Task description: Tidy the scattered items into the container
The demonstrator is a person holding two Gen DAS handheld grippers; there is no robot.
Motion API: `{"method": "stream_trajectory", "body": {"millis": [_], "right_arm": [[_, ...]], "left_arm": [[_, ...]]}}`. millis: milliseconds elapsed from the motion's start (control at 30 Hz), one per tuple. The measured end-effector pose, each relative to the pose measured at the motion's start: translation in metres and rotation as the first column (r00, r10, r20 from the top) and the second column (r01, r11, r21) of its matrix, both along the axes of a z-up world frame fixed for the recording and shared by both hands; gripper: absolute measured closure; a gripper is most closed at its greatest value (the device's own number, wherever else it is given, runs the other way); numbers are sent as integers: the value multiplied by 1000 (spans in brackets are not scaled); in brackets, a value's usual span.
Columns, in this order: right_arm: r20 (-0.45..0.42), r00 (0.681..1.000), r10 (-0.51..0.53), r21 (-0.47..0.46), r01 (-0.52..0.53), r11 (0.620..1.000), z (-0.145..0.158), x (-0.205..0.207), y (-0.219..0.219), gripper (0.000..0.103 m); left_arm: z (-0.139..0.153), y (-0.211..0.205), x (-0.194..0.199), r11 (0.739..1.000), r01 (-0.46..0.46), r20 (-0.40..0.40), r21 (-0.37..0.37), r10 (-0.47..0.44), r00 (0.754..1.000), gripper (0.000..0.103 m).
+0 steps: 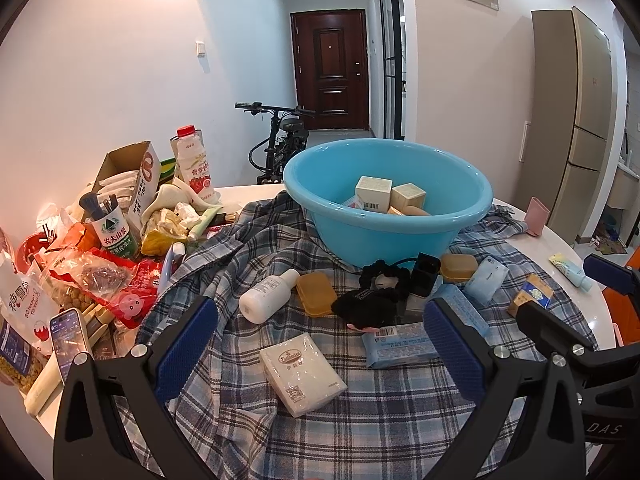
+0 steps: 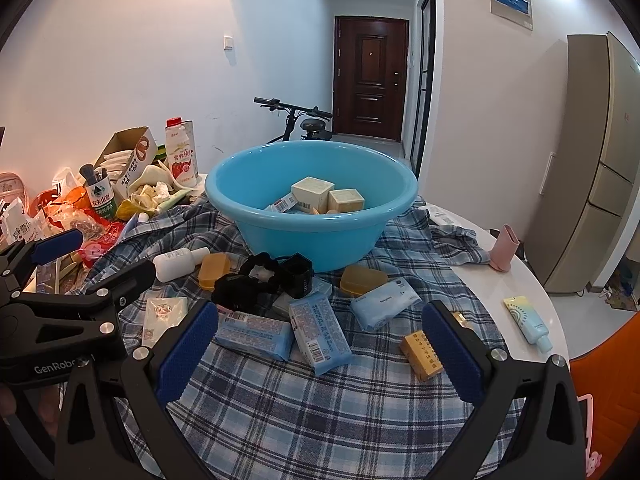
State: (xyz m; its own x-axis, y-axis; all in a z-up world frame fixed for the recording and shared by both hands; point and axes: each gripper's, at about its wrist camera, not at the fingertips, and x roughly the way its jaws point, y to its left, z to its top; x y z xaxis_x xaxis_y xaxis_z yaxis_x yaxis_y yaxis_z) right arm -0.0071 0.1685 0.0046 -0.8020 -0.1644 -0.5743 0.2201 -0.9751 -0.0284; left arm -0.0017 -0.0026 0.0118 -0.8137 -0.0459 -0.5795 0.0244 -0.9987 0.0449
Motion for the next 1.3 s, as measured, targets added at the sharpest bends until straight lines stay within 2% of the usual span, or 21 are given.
{"method": "stream_trajectory", "body": {"millis": [200, 600, 700, 867, 1067, 1300], "right_arm": [[3, 1000, 4, -8, -4, 1000, 0, 0, 0, 0], [8, 1000, 0, -35, 0, 999, -6, -8, 12, 0], [20, 1000, -16, -41, 16, 999, -11, -11, 19, 0], [44, 999, -16, -44, 18, 999, -22, -15, 25, 0], [58, 998, -20, -54, 23, 998, -29, -18, 29, 0], [75, 997, -6, -54, 10, 998, -38, -20, 31, 0]], "left_arm": [[-2, 0, -2, 1000, 14, 6, 5, -14, 1000, 1], [-13, -13, -4, 994, 102, 61, 40, -104, 993, 1], [-26, -18, -6, 992, 110, 111, 66, -117, 987, 1], [-51, -26, -11, 993, 93, 179, 68, -103, 978, 1], [-75, -32, -23, 990, 49, 244, 135, -81, 966, 1], [-93, -27, -37, 993, 36, 284, 109, -66, 957, 1]]}}
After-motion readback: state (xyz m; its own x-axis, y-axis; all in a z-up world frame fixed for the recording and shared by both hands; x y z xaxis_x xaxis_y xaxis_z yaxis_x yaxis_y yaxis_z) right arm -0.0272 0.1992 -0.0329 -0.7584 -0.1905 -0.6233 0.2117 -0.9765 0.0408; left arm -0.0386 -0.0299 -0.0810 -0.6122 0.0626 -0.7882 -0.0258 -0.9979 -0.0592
